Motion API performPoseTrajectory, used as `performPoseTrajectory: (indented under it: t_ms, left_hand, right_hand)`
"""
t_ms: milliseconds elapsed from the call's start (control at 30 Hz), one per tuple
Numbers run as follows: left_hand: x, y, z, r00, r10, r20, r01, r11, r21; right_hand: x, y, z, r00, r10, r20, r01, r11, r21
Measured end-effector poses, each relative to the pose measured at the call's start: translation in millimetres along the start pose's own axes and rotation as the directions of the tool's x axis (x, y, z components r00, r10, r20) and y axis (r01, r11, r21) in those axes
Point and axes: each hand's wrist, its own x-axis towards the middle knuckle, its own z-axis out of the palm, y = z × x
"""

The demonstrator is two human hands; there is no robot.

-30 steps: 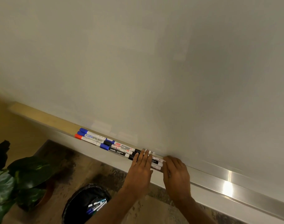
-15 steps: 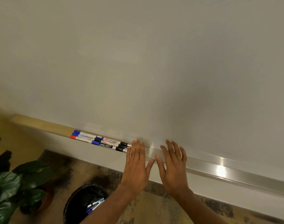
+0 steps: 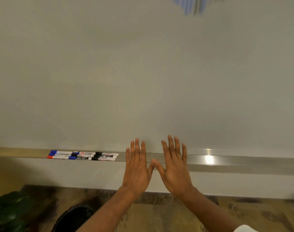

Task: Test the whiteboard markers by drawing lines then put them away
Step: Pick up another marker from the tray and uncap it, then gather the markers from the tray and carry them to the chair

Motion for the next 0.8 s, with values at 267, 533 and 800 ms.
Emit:
performPoseTrajectory:
  t_ms: [267,533,800]
  left_hand:
    - [9,46,-10,0.975,0.222,0.024,-0.221,0.974,-0.053]
    - [23,82,4,0.884,0.465,0.049,-0.459,0.883,-0.098]
    - [15,146,9,0.753,0.657,0.035,-0.643,0.746,-0.172]
  right_hand:
    - [-40,26,-39,0.974,0.215,-0.069,-0.22,0.971,-0.089]
    - [-78,26,-61,0.855,0.494,-0.156,-0.514,0.847,-0.137]
    - [-131,39,-95,0.717,0.648,-0.258,-0.694,0.7,-0.17]
